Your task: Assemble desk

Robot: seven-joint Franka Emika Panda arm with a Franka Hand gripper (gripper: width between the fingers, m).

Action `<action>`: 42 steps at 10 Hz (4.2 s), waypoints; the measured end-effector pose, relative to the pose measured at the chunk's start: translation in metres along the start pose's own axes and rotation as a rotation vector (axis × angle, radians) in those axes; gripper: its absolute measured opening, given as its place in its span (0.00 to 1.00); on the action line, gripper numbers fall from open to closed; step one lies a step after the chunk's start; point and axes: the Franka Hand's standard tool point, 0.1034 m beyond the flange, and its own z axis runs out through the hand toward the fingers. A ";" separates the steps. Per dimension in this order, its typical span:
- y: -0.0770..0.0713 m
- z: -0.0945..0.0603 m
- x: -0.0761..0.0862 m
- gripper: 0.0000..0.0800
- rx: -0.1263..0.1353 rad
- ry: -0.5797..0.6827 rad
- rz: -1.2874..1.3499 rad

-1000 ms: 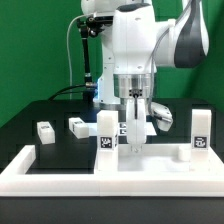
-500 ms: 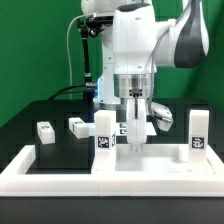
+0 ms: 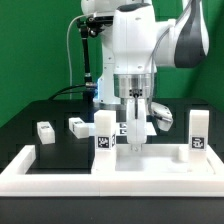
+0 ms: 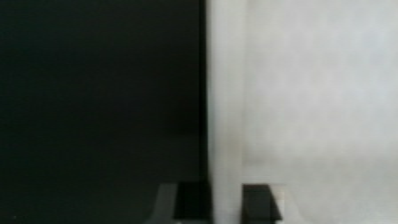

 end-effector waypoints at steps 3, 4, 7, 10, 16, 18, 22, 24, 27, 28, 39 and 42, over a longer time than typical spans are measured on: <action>0.007 -0.001 0.017 0.07 0.007 0.009 -0.163; 0.010 -0.002 0.027 0.07 0.007 0.013 -0.263; 0.014 -0.002 0.047 0.07 -0.004 0.023 -0.547; 0.013 -0.003 0.054 0.07 -0.003 0.031 -0.707; -0.008 -0.009 0.073 0.07 -0.019 0.045 -1.269; -0.014 -0.009 0.073 0.07 -0.036 0.052 -1.424; -0.038 -0.006 0.057 0.08 -0.037 0.116 -1.717; -0.039 -0.007 0.059 0.08 -0.042 0.118 -1.805; -0.057 -0.013 0.051 0.08 -0.081 0.155 -2.044; -0.068 -0.014 0.044 0.08 -0.081 0.170 -2.094; -0.109 -0.024 0.016 0.08 -0.140 0.273 -2.684; -0.109 -0.019 0.007 0.08 -0.126 0.256 -2.646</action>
Offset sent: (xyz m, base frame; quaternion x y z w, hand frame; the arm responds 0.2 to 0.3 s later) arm -0.0185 -0.0291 0.0072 0.0310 -0.0142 -0.1685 0.9851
